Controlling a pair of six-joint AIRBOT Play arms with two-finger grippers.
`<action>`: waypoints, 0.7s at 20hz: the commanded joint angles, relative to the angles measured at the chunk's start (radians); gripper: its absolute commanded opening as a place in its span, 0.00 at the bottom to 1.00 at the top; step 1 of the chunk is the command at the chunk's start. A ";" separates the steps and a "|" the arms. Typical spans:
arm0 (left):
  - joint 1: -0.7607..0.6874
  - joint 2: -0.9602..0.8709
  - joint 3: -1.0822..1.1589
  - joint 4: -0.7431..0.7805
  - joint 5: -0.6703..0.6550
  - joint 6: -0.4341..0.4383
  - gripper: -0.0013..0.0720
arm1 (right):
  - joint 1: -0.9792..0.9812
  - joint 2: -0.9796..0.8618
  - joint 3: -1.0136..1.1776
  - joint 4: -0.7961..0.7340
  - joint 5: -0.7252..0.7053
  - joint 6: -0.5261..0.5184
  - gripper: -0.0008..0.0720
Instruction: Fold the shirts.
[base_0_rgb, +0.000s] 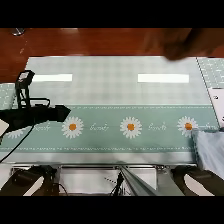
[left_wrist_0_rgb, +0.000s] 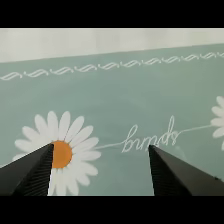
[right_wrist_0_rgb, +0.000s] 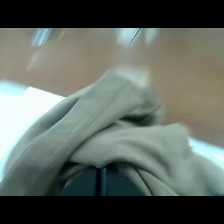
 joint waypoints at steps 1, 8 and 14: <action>-0.004 0.008 -0.021 -0.055 0.104 -0.006 0.98 | 0.275 0.024 -0.188 -0.102 0.102 0.018 0.05; -0.004 0.008 -0.022 -0.077 0.107 -0.005 0.98 | 0.604 -0.127 -0.740 -0.063 -0.291 0.188 0.05; -0.004 -0.010 -0.029 -0.150 0.043 0.036 0.98 | 0.608 -0.321 -0.728 0.212 -0.317 0.124 0.87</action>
